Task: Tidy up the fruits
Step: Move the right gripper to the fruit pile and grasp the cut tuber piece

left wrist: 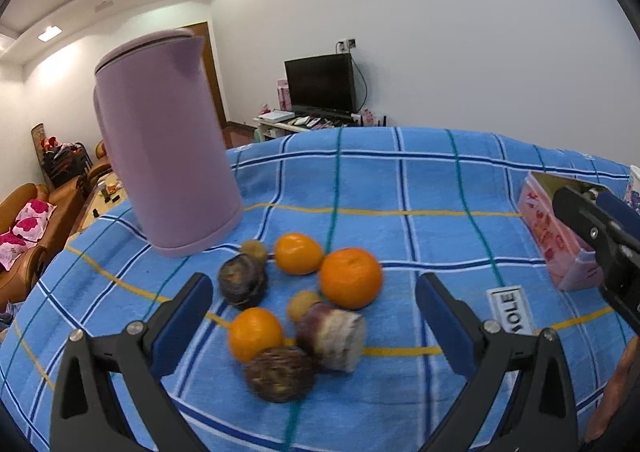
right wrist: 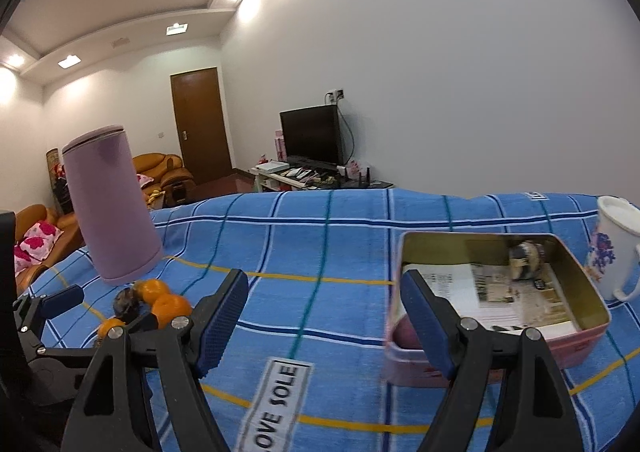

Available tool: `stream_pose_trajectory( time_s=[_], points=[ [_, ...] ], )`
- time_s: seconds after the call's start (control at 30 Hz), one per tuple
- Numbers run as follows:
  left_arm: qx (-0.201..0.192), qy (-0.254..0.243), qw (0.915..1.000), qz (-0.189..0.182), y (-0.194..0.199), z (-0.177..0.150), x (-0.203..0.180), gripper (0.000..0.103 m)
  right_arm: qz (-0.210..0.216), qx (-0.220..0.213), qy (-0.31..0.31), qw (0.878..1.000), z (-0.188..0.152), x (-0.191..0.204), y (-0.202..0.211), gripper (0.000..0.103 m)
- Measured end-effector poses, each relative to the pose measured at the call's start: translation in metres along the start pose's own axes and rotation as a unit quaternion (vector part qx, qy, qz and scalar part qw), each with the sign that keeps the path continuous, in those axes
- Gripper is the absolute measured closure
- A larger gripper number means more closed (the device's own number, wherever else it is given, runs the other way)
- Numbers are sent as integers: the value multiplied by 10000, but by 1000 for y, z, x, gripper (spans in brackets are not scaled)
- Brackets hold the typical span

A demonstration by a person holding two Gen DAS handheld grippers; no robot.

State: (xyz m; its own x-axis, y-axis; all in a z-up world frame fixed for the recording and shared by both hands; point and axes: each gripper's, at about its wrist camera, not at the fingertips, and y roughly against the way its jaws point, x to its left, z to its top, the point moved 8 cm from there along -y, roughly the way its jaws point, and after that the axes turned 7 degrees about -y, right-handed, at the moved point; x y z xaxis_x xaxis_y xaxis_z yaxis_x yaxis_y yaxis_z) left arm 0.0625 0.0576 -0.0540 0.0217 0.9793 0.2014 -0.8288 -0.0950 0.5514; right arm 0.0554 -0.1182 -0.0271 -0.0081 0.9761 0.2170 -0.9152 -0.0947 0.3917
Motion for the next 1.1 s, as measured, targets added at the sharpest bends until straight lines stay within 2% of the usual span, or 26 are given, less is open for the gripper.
stream_pose_trajectory(
  time_s=[0.23,0.37,0.47,0.53,0.57,0.6,0.63,0.9,1.0,1.07,1.1],
  points=[
    [225,-25,9997,129,3,-16,53,0,359,284,67,9989,-9,29,-10,23],
    [396,168,9988,218,7,-35,97,0,539,759,194,9955,-22,47,-22,23],
    [561,396,9976,81,7,-50,119,0,777,1116,221,9905,-33,61,-30,24],
    [634,462,9969,87,8,-57,128,0,891,1254,248,9878,-39,71,-32,28],
    [647,487,9966,136,10,-62,134,0,982,1359,262,9855,-43,77,-34,35],
    [647,483,9966,151,11,-64,137,0,1098,1494,275,9823,-48,84,-35,40],
    [647,475,9967,151,11,-66,138,0,1183,1604,286,9795,-52,90,-36,40],
    [508,253,9981,-254,21,-66,127,2,1786,2457,198,9525,-85,137,-53,41],
    [431,85,9981,-439,24,-62,118,4,1784,2522,143,9510,-85,145,-60,41],
    [457,81,9975,-531,24,-61,114,4,1876,2727,-84,9436,-89,148,-70,41],
    [484,86,9972,-566,24,-61,112,4,1991,2890,-287,9360,-92,148,-75,41]
  ],
)
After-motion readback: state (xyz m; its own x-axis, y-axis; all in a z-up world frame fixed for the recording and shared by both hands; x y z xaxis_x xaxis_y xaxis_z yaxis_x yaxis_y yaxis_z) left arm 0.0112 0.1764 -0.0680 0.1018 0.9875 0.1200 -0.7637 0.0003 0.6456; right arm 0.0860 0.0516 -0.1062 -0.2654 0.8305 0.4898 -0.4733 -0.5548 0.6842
